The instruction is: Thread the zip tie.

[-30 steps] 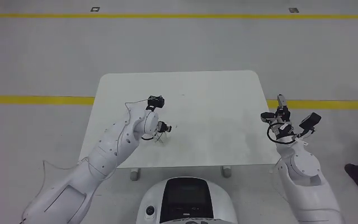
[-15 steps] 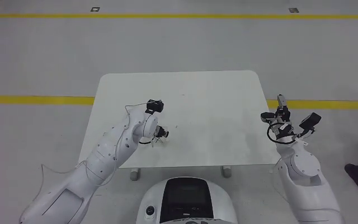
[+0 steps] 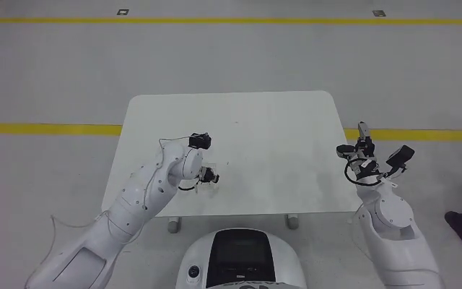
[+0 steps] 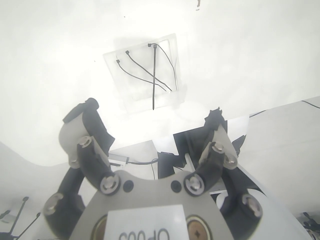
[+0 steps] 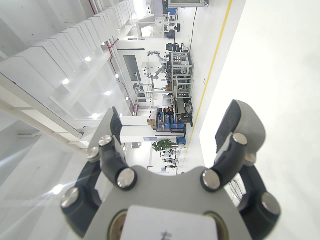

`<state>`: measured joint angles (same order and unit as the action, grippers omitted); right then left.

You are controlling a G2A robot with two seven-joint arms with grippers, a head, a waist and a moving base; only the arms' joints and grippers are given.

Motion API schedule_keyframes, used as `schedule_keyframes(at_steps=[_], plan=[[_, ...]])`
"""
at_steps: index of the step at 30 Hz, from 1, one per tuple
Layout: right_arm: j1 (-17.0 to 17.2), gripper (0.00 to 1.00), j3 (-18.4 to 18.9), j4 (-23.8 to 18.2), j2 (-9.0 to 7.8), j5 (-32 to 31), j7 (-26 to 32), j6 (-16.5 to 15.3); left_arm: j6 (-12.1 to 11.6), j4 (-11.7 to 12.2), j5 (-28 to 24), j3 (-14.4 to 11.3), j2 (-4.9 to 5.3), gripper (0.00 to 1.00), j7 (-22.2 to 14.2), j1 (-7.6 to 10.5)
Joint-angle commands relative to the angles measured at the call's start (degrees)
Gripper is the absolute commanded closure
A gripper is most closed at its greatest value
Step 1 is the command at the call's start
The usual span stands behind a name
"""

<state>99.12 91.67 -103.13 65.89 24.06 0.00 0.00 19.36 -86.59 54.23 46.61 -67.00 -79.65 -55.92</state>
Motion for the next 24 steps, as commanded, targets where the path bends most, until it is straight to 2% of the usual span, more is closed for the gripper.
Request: schedule_keyframes(at_steps=[1,2,3,5,10,15,22,24], plan=[[0.0,0.0,0.0,0.0,0.0,0.0,0.0,0.0,0.06,0.14,-0.27,-0.02,0.06,0.53,0.01,0.11],[0.0,0.0,0.0,0.0,0.0,0.0,0.0,0.0,0.12,0.18,-0.16,-0.08,0.09,0.56,0.01,0.12],[0.0,0.0,0.0,0.0,0.0,0.0,0.0,0.0,0.12,0.19,-0.11,-0.15,0.12,0.65,0.01,0.11],[0.0,0.0,0.0,0.0,0.0,0.0,0.0,0.0,-0.02,0.49,0.41,-0.51,0.16,0.75,0.01,0.17],[0.0,0.0,0.0,0.0,0.0,0.0,0.0,0.0,0.12,1.52,0.8,-1.18,-0.05,0.81,0.01,0.98],[0.0,0.0,0.0,0.0,0.0,0.0,0.0,0.0,-0.27,2.03,0.37,-1.93,-0.38,0.94,0.42,1.47],[0.0,0.0,0.0,0.0,0.0,0.0,0.0,0.0,-0.57,7.59,-1.67,-3.07,-1.29,0.97,1.99,3.35],[0.0,0.0,0.0,0.0,0.0,0.0,0.0,0.0,-0.94,9.47,-2.33,-3.69,-1.65,0.95,2.63,3.96]])
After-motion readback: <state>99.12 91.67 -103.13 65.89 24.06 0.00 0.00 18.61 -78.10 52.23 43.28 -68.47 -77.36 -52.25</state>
